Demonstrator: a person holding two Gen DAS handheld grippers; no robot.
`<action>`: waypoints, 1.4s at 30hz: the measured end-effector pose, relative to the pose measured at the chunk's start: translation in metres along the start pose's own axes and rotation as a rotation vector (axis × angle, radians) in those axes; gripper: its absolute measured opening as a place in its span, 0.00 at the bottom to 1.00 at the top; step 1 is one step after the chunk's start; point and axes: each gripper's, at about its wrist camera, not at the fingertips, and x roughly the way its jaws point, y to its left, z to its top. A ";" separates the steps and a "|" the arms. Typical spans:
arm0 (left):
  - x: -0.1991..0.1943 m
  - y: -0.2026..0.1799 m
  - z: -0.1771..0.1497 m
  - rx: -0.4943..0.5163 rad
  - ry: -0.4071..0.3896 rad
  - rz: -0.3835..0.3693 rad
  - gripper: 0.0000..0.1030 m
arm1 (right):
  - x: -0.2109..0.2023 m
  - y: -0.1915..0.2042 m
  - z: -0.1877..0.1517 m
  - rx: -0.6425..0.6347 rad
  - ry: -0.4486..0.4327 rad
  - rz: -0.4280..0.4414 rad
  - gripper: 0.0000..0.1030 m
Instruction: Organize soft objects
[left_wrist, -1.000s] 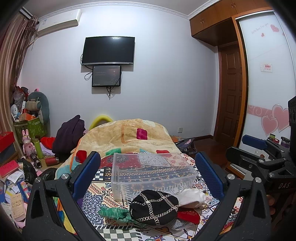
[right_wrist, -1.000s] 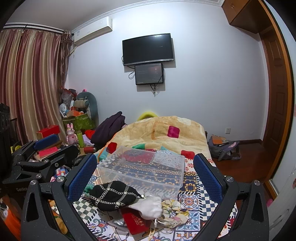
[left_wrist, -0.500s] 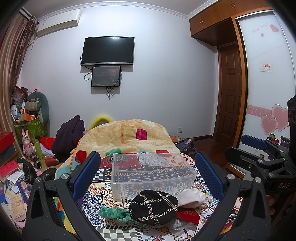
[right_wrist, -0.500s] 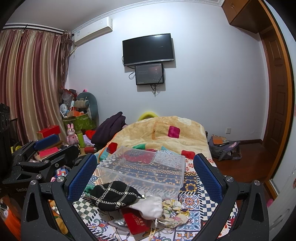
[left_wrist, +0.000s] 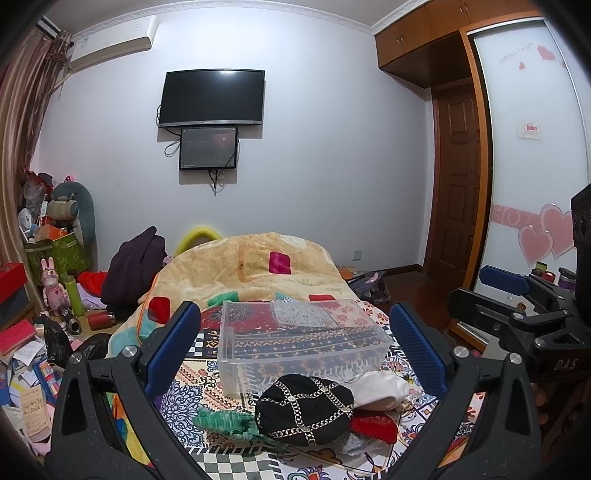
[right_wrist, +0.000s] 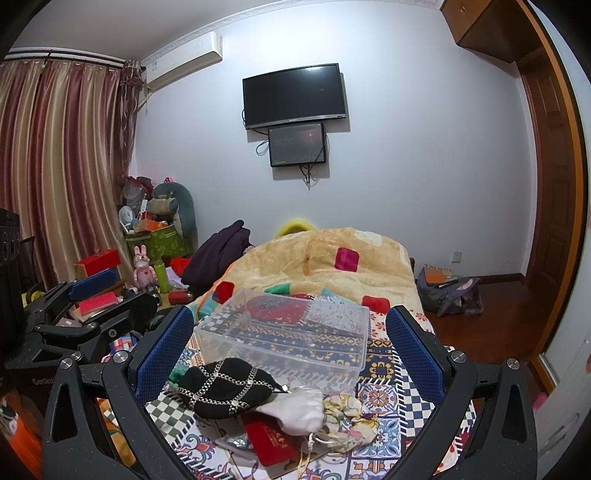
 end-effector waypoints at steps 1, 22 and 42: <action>0.001 0.001 -0.002 0.001 0.010 -0.006 1.00 | 0.001 -0.003 -0.001 0.002 0.009 -0.001 1.00; 0.089 0.014 -0.084 -0.063 0.406 -0.109 0.89 | 0.073 -0.036 -0.073 0.054 0.406 0.059 0.82; 0.095 0.022 -0.092 -0.083 0.432 -0.143 0.21 | 0.087 -0.029 -0.083 0.067 0.453 0.133 0.19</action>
